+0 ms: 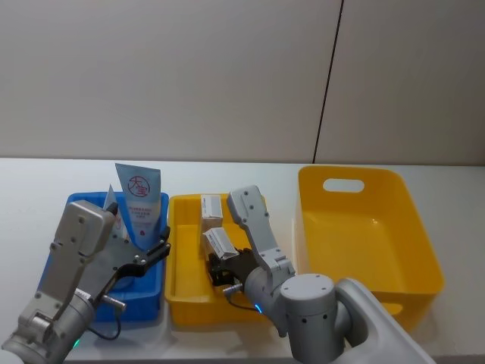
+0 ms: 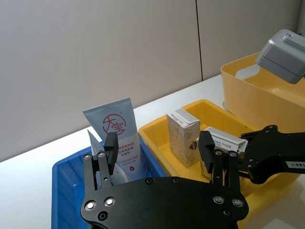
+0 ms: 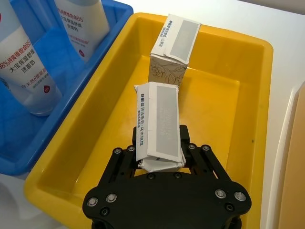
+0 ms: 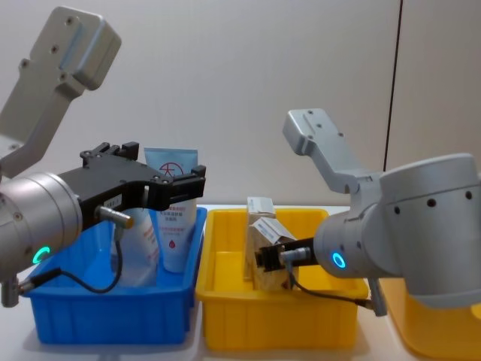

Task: Bimanual collaborative sorting of washing and personal care products

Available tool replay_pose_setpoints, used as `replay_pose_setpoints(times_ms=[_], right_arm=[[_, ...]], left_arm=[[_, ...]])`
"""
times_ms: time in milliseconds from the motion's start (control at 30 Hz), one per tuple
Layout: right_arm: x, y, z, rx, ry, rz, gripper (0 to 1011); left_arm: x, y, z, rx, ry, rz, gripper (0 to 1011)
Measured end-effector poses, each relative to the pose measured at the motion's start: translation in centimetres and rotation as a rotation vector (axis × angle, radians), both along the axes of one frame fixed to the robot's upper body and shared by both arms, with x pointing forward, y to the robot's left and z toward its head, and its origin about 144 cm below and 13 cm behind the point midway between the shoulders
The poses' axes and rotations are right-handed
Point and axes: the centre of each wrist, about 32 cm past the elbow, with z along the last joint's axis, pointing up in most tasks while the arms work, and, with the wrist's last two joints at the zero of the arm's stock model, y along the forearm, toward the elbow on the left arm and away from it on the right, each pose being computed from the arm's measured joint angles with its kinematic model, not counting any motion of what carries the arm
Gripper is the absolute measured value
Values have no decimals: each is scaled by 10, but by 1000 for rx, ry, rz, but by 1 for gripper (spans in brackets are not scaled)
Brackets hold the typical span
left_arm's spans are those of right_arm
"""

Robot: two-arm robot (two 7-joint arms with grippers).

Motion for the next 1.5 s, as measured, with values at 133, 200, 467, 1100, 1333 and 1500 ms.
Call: replay_pose_setpoints(times_ms=[133, 200, 467, 1100, 1333, 1500], right_arm=[[0, 0, 0, -1, 0, 0, 378], [0, 0, 0, -1, -1, 0, 377], [0, 0, 0, -1, -2, -1, 377], [-11, -11, 25, 22, -153, 51, 375], [-19, -20, 46, 50, -245, 57, 375], [-26, -28, 63, 66, -311, 51, 375]], left_arm=[[0, 0, 0, 0, 0, 0, 1001], [0, 0, 0, 0, 0, 0, 1001], [0, 0, 0, 0, 0, 0, 1001], [0, 0, 0, 0, 0, 0, 1001], [0, 0, 0, 0, 0, 0, 1001], [0, 0, 0, 0, 0, 0, 1001]])
